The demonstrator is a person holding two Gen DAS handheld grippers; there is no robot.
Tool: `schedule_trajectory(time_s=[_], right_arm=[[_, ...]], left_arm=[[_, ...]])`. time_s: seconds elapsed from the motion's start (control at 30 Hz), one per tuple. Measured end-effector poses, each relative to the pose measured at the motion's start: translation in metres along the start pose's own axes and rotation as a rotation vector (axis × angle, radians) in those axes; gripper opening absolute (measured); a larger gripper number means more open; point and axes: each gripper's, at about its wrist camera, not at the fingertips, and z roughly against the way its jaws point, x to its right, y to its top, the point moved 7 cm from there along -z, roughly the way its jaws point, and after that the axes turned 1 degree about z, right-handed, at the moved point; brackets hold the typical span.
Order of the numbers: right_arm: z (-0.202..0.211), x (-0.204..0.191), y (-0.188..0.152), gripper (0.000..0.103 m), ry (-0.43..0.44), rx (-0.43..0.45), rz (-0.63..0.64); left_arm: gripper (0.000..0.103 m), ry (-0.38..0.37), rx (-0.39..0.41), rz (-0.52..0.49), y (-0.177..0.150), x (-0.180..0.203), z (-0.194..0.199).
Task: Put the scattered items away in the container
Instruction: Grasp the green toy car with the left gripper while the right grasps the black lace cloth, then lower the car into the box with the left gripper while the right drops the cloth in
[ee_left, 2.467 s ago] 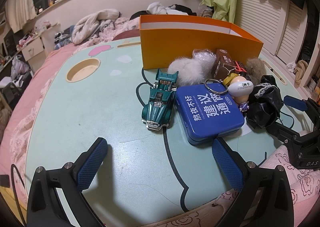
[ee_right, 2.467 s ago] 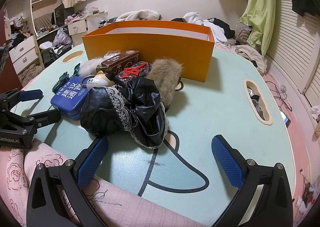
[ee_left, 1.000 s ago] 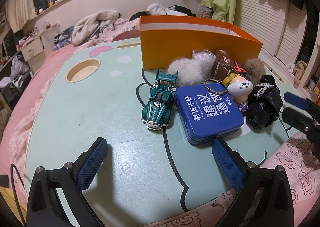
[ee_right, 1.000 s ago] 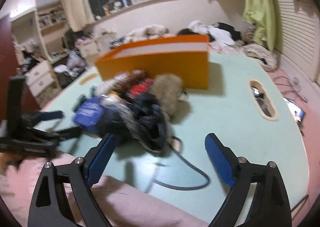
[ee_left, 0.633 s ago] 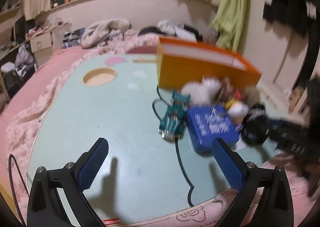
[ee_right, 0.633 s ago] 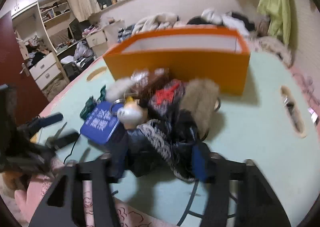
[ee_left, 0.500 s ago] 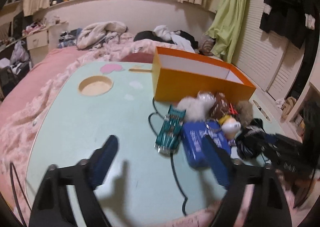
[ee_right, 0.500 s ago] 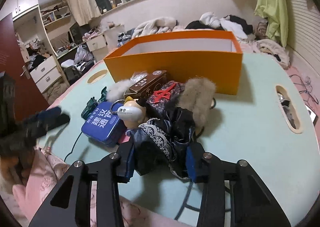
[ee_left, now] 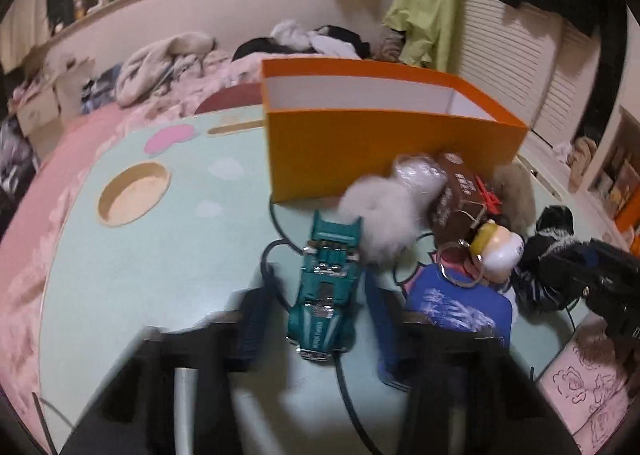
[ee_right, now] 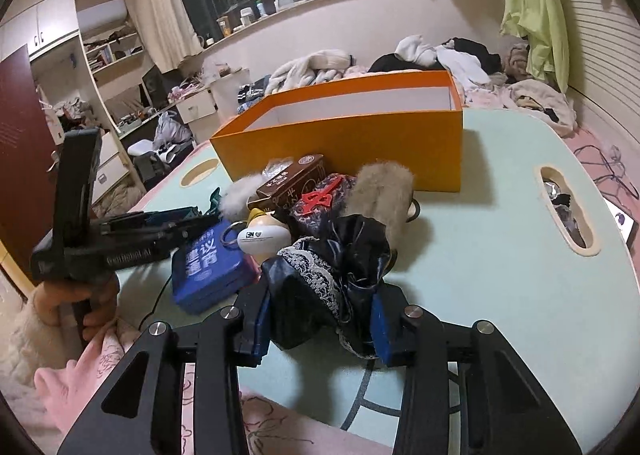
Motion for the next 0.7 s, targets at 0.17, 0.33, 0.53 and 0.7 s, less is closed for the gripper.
schedule_trajectory(time_s=[0.17,0.33,0.53,0.7], right_arm=[[0.009,0.000,0.001,0.041,-0.002,0.045,0.002],[0.024,-0.004,0.014,0.041,-0.013,0.115,0.021],[0.020,-0.006,0.083,0.041,0.004,0.176,-0.027],[-0.013,0.010,0.138,0.046,-0.078,0.197,-0.075]], left_arm=[[0.025,-0.015,0.073,0.065,0.003,-0.011,0.015],[0.025,-0.035,0.187,0.093,0.015,-0.015,0.054],[0.025,-0.110,0.273,0.052,0.087,0.011,0.069],[0.035,-0.090,0.281,0.076,0.150,0.019,0.031]])
